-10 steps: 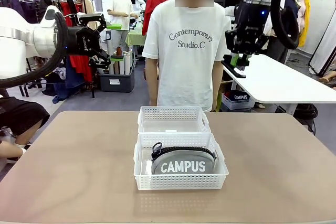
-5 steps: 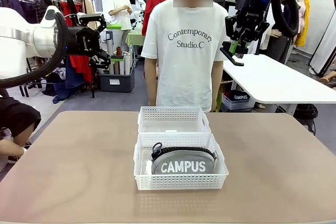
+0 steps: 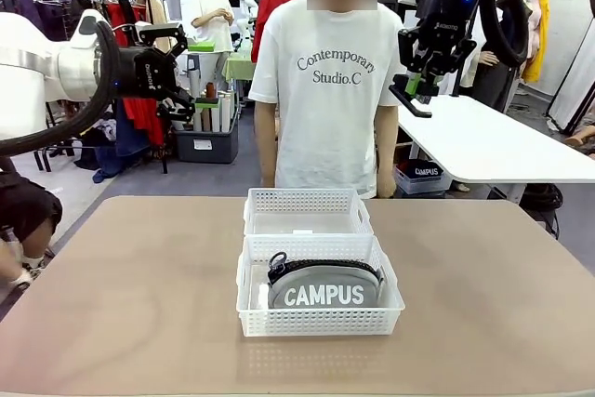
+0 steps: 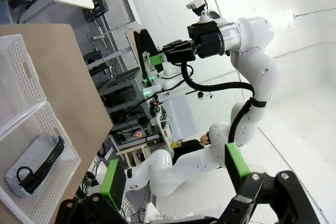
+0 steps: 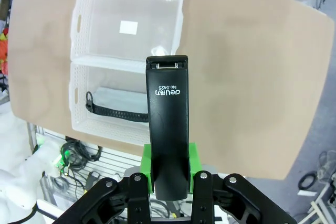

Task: Distribute items into two baskets.
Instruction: Place the picked Stapler into the Organizing basket as instructed by the person.

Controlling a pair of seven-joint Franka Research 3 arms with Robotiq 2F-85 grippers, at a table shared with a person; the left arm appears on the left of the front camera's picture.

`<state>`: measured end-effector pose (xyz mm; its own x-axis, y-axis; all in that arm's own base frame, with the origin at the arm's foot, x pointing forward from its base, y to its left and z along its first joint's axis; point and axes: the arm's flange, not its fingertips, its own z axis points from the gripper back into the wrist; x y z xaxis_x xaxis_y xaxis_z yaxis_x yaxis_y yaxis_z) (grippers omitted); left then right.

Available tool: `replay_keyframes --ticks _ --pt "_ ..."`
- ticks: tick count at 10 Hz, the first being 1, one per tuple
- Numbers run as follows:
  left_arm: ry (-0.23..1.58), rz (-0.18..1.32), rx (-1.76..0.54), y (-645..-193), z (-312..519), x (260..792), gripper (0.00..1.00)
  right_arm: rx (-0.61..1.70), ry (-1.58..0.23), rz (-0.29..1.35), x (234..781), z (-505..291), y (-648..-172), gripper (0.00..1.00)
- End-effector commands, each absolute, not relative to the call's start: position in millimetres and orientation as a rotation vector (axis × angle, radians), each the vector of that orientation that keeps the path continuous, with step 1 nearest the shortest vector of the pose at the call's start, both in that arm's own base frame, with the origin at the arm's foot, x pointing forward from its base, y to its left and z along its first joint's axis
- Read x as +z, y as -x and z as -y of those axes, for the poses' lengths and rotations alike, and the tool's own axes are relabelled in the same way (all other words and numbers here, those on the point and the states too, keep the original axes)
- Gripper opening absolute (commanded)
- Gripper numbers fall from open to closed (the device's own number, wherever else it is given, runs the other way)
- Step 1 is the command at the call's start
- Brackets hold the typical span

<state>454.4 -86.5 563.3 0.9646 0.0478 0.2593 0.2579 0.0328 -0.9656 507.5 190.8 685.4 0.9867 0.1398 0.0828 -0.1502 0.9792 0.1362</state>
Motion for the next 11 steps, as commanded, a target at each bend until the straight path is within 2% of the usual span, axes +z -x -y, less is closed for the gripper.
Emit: replay_keyframes --ticks 1,11 --pt "1.548 0.244 -0.158 -452.8 86.2 565.6 1.0 0.147 -0.143 0.076 686.9 -191.2 -505.1 0.0" --pt "1.548 0.244 -0.158 -452.8 86.2 565.6 1.0 0.147 -0.143 0.076 686.9 -191.2 -505.1 0.0"
